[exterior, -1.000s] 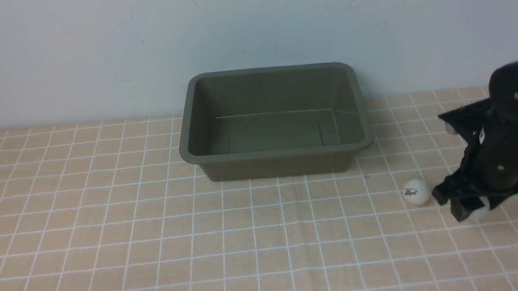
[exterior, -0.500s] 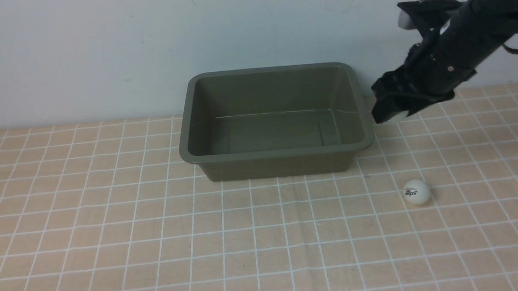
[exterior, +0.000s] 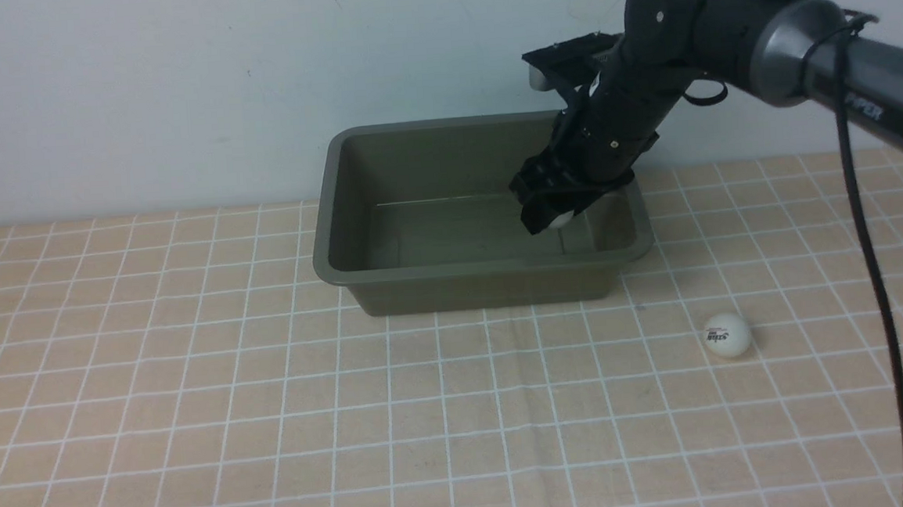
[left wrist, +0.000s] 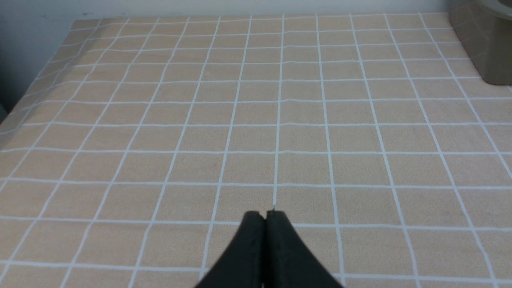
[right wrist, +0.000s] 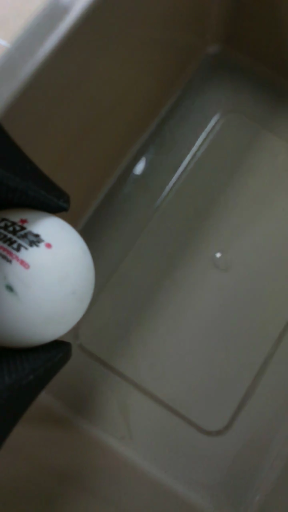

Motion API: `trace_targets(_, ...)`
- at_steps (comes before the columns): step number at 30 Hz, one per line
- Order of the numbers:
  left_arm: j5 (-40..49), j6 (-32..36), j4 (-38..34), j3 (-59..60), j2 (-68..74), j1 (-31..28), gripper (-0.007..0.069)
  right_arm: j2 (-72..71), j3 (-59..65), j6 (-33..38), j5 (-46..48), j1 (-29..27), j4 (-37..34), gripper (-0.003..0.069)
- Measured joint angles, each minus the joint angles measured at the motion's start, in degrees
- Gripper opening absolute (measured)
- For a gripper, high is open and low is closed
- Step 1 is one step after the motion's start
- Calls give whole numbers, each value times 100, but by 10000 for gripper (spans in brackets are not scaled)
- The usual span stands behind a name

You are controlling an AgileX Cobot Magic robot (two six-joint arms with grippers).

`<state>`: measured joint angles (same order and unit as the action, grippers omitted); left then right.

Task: Put the table tennis balls into the box on the light coffee tablecloth.
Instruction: 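Release the ping pong ball into the bin and lift the gripper away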

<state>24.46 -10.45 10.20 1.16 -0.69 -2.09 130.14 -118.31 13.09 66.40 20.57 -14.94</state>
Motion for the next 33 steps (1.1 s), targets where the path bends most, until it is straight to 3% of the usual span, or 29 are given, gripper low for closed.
trace_targets(6, 0, 0, 0, 0, 0, 0, -69, 186, -55, -20, 7, 0, 7, 388)
trace_targets(11, 0, 0, 0, 0, 0, 0, -69, 186, -65, -20, -73, 0, 7, 461)
trace_targets(19, 0, 0, 0, 0, 0, 0, -69, 16, -230, -20, 246, -15, 137, 476)
trace_targets(29, 0, 0, 0, 0, 0, 0, -69, -1580, -45, -106, 489, -466, 817, 477)
trace_targets(33, 0, 0, 0, 0, 0, 0, -69, -2474, 765, -126, 528, -846, 1026, 477)
